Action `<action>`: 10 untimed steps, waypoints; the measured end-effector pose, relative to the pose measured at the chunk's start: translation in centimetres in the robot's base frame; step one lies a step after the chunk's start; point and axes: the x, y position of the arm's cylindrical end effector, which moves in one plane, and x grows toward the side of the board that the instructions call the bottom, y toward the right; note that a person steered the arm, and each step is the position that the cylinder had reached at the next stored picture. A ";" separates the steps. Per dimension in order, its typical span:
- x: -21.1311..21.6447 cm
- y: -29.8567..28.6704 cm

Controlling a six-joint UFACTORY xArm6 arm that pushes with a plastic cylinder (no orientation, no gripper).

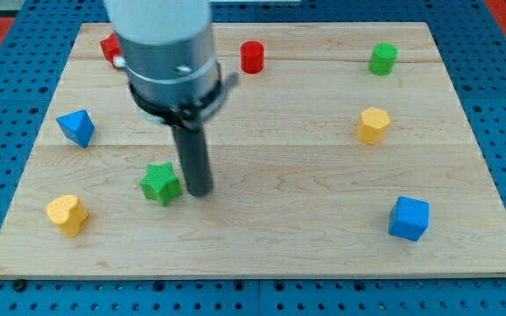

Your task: Move the green star to the right of the red star

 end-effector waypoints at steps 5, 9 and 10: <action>-4.7 -10.3; -13.4 -15.1; -10.1 -10.5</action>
